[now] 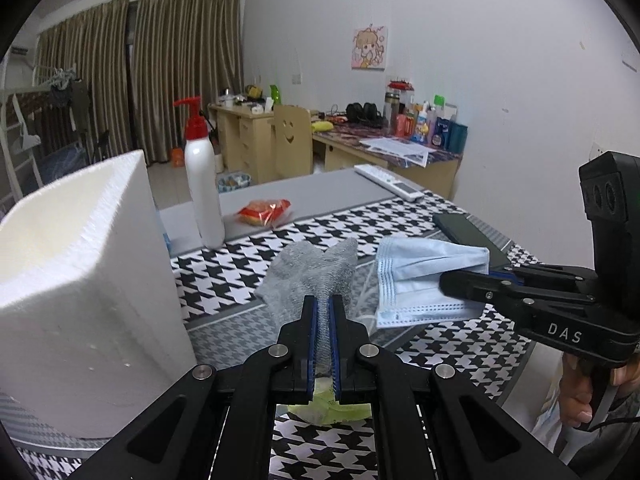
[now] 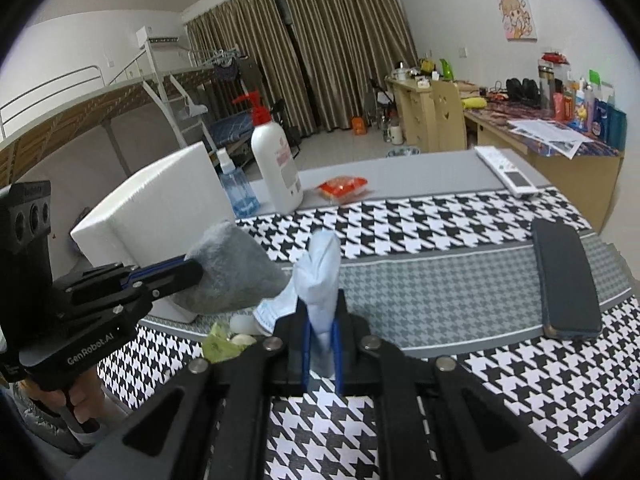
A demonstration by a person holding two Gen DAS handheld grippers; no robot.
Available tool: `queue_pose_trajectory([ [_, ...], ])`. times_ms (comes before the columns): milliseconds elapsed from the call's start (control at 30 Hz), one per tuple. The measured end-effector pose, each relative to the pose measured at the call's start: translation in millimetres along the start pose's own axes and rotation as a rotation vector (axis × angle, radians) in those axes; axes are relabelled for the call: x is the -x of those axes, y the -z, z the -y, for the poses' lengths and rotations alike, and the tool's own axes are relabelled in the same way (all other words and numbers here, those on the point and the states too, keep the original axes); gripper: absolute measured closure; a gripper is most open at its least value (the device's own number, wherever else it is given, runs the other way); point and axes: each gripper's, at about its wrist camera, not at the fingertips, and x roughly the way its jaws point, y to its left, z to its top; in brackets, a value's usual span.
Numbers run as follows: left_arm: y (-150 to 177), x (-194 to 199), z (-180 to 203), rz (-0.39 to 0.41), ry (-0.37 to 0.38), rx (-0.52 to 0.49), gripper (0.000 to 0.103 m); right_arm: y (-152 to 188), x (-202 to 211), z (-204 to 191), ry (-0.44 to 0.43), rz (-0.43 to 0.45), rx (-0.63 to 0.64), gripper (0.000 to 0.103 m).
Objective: Organize soft objects
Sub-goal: 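Close the left tool on the grey cloth while the right tool grasps the blue mask, then lift the grey cloth and blue mask and carry them over the foam box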
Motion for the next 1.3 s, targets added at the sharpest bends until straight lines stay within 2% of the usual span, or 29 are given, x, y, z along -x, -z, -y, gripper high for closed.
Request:
queue_pose_trajectory([
  [100, -2, 6, 0, 0.018, -0.001, -0.002, 0.097, -3, 5, -1, -0.002, 0.019, 0.0, 0.091],
  [233, -5, 10, -1, 0.031, -0.007, -0.004, 0.097, -5, 7, 0, -0.002, 0.029, -0.017, 0.097],
  [500, -8, 20, -2, 0.057, -0.006, -0.007, 0.097, -9, 21, -3, 0.0, 0.081, -0.019, 0.097],
  [967, -18, 40, -6, 0.117, -0.025, -0.012, 0.097, -29, 59, -16, 0.005, 0.229, 0.003, 0.097],
  [1300, -24, 60, -7, 0.173, -0.04, -0.027, 0.097, -33, 60, -25, 0.009, 0.239, 0.029, 0.097],
])
